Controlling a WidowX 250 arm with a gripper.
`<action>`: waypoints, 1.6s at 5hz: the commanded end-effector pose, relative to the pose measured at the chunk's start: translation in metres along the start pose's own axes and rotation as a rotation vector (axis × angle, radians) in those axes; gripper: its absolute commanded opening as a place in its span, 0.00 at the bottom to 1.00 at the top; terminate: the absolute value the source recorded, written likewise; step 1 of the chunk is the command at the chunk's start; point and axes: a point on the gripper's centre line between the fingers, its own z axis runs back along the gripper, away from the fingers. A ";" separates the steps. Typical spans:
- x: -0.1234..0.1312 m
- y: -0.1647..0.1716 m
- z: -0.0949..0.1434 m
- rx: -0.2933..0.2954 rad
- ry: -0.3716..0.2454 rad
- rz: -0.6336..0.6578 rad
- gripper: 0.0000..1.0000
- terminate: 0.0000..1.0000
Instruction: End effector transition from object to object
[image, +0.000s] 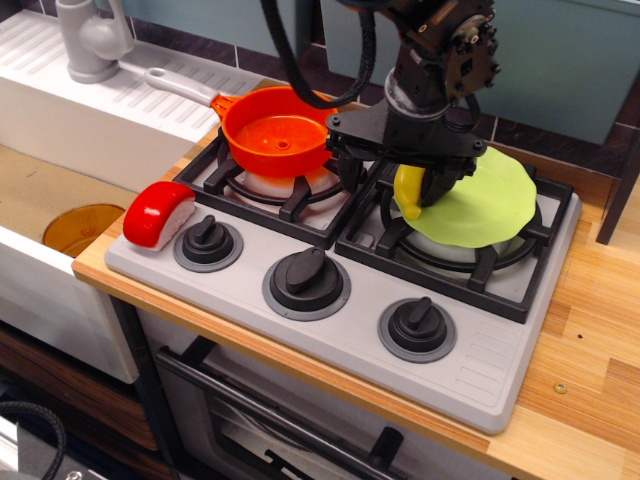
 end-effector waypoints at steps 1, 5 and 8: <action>0.000 0.000 0.000 0.000 0.000 0.000 1.00 0.00; 0.035 0.004 0.053 0.031 0.090 -0.062 1.00 0.00; -0.003 0.079 0.085 0.073 0.069 -0.064 1.00 0.00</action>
